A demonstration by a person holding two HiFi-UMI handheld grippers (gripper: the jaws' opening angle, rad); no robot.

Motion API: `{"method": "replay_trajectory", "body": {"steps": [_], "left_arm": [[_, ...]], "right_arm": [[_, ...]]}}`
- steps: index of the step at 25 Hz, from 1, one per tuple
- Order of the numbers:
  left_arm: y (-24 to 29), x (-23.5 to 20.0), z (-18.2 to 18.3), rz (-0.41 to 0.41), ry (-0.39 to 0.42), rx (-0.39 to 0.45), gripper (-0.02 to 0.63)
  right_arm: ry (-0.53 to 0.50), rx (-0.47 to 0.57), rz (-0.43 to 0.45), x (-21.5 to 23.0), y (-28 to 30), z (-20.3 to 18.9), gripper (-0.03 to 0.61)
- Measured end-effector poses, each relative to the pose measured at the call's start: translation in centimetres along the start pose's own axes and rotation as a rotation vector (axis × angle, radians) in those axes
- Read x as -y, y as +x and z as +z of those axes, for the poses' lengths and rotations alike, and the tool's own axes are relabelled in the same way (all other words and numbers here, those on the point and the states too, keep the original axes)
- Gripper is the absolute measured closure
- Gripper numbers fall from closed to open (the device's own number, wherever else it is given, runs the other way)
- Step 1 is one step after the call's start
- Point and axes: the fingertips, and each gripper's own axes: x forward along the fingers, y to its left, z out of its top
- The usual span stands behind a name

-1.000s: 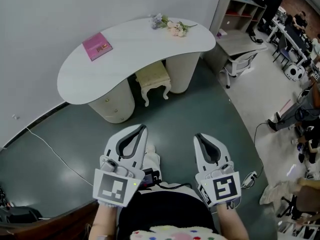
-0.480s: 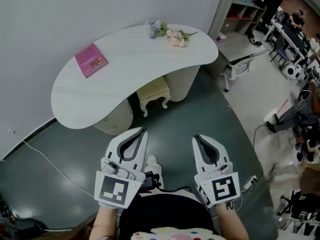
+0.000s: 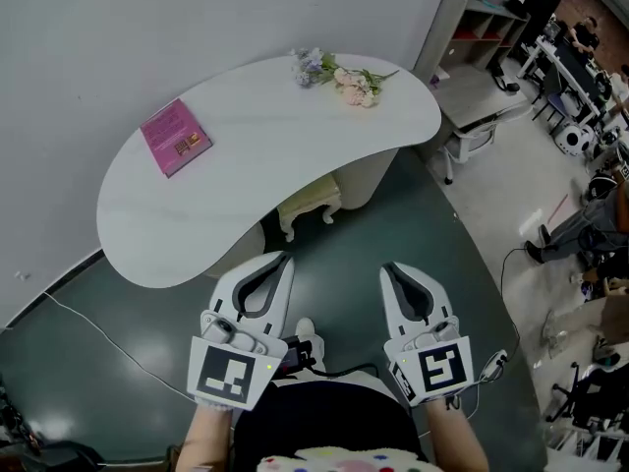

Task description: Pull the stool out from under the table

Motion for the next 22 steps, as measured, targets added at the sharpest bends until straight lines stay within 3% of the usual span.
{"method": "replay_trajectory", "body": {"steps": [9,22], "left_arm": [[1.7,-3.7,0.2,-0.011,0.005,-0.001,0.597],[2.3,-5.5,-0.2,-0.017,-0.013,0.007,0.597]], "right_arm": [[0.007,0.004,-0.014,0.0,3.8,1.1,0.537],[0.005,-0.019,-0.012,-0.7,5.5,1.1,0.537]]}}
